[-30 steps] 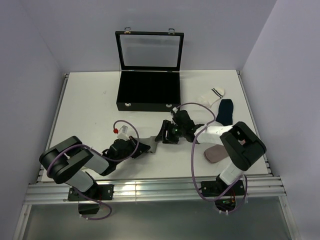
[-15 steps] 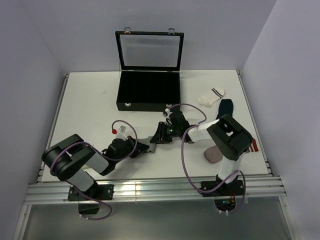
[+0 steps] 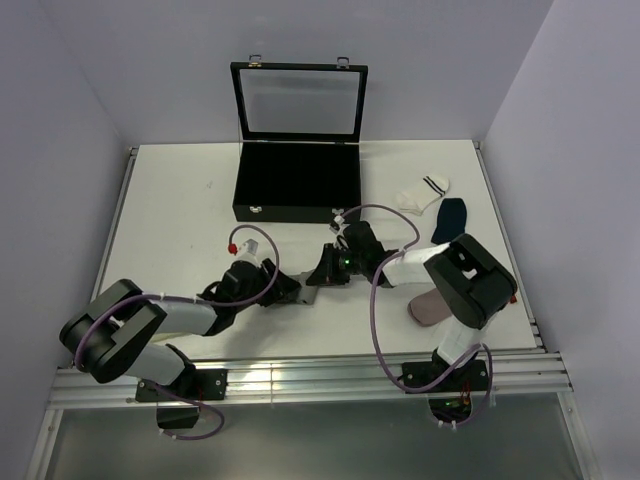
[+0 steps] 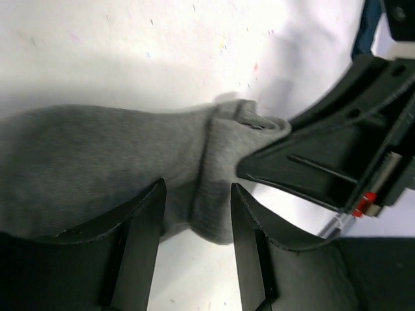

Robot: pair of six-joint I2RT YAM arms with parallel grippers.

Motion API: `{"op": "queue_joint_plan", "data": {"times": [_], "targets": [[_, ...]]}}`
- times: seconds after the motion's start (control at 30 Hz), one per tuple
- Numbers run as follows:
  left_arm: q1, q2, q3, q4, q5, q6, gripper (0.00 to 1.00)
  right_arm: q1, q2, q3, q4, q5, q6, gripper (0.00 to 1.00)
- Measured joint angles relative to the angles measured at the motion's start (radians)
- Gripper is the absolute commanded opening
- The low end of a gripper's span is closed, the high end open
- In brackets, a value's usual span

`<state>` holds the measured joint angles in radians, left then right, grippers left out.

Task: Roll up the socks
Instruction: Roll the sock at the center of the board.

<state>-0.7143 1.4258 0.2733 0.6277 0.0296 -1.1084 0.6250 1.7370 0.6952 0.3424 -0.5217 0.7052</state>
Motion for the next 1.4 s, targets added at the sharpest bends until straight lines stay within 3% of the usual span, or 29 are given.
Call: {"op": "queue_joint_plan", "data": {"times": [0.17,0.4,0.67,1.0,1.4], "targets": [[0.022,0.007,0.060,-0.090,-0.027,0.071,0.51,-0.024,-0.060,-0.016,-0.056,0.032,-0.034,0.00],[0.030,0.131,0.208,-0.139,-0.018,0.180,0.49,-0.030,-0.108,-0.016,-0.135,0.108,-0.061,0.00],[0.039,0.240,0.336,-0.141,0.058,0.303,0.55,-0.035,-0.139,0.053,-0.322,0.226,-0.063,0.00],[0.047,0.198,0.323,-0.141,0.085,0.383,0.65,-0.033,-0.085,0.253,-0.630,0.319,-0.030,0.00],[0.050,0.200,0.303,-0.123,0.077,0.399,0.66,-0.013,0.033,0.411,-0.842,0.364,-0.022,0.00]]}}
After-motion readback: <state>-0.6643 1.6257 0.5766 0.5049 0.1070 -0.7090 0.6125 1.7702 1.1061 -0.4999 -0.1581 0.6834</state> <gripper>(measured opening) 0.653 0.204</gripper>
